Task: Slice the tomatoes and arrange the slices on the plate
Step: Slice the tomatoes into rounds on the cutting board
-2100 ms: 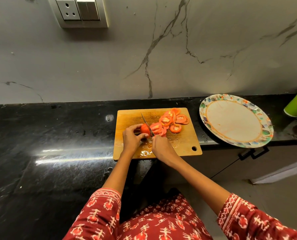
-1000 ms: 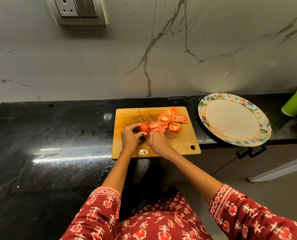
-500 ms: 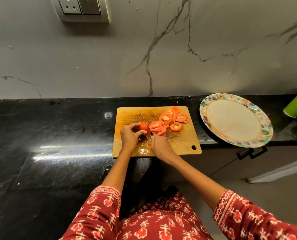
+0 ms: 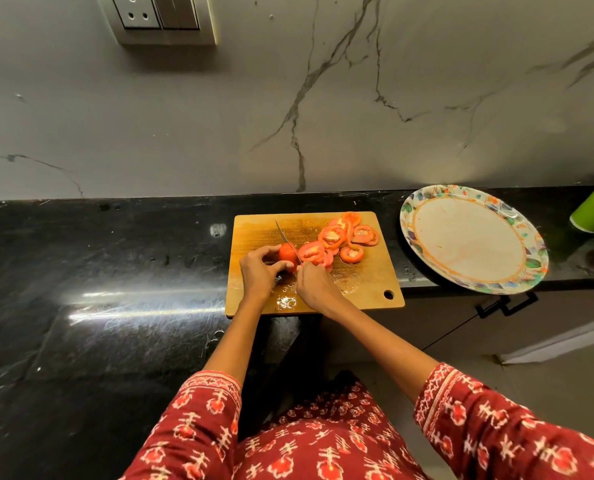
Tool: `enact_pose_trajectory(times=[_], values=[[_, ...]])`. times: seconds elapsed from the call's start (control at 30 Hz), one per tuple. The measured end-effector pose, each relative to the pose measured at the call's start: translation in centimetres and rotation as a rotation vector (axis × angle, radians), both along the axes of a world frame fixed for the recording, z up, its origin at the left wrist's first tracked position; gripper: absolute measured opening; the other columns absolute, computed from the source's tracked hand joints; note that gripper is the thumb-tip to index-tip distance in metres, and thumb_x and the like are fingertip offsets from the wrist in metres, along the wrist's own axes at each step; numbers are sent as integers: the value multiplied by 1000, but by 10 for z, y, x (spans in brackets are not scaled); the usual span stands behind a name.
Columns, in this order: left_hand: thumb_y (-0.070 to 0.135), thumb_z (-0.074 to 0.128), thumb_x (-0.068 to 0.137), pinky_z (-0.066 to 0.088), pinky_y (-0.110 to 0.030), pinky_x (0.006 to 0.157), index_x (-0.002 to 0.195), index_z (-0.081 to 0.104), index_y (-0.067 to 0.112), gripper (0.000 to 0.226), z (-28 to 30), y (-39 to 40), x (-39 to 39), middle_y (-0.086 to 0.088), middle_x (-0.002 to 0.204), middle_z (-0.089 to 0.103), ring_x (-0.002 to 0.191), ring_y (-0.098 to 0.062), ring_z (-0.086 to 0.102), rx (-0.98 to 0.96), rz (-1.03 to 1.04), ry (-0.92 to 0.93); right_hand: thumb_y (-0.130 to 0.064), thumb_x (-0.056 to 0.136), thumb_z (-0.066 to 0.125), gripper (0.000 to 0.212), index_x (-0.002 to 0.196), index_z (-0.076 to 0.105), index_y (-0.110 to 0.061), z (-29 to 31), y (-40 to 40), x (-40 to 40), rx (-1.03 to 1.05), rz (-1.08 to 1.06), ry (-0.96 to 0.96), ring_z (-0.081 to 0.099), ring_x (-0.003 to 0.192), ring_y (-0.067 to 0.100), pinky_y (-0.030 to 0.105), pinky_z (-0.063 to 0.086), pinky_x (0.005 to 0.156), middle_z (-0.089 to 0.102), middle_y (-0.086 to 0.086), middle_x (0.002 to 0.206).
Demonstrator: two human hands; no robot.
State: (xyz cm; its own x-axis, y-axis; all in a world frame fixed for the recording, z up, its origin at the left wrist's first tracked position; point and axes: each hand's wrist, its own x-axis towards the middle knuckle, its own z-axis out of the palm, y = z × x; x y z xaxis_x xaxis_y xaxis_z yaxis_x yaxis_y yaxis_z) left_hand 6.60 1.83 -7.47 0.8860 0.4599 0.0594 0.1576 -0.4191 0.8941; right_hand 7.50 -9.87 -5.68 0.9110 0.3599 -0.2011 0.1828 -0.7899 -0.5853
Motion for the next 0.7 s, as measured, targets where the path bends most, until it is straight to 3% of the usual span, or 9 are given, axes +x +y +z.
enact_pose_trajectory(times=[0.1, 0.23, 0.4, 0.57, 0.7], values=[[6, 81, 63, 44, -18, 78, 100, 69, 3, 40, 0, 0, 2, -13, 101, 69, 92, -18, 62, -7, -4, 0, -17, 101, 31, 31, 104, 53, 4, -4, -6, -7, 3, 0, -17, 60, 91, 39, 31, 33, 64, 63, 25, 98], [5, 80, 64, 41, -4, 68, 100, 69, 2, 38, 1, 1, -1, -12, 100, 69, 89, -12, 58, -19, -5, -2, -19, 101, 28, 35, 107, 52, 5, -10, -10, -15, 8, -10, 16, 58, 96, 40, 31, 33, 68, 62, 26, 103], [7, 80, 66, 41, -17, 77, 102, 69, 3, 38, 0, 1, -2, -11, 102, 69, 89, -10, 56, -22, 15, -3, -16, 101, 29, 31, 96, 54, 1, -4, -7, -8, 7, 14, 38, 58, 95, 39, 30, 30, 66, 62, 27, 102], [3, 80, 63, 41, -3, 70, 99, 69, 3, 38, -2, -3, -2, -11, 101, 69, 91, -14, 60, -33, -7, -16, -17, 101, 32, 33, 104, 55, 6, -2, -2, -1, -24, 17, 73, 58, 97, 37, 27, 32, 67, 62, 25, 106], [6, 80, 65, 40, -8, 73, 100, 70, 4, 37, -1, 1, -4, -10, 101, 69, 90, -10, 57, -38, 18, -10, -14, 99, 39, 25, 100, 56, 3, 1, 1, -2, -30, 45, 71, 58, 98, 37, 27, 32, 67, 62, 25, 105]])
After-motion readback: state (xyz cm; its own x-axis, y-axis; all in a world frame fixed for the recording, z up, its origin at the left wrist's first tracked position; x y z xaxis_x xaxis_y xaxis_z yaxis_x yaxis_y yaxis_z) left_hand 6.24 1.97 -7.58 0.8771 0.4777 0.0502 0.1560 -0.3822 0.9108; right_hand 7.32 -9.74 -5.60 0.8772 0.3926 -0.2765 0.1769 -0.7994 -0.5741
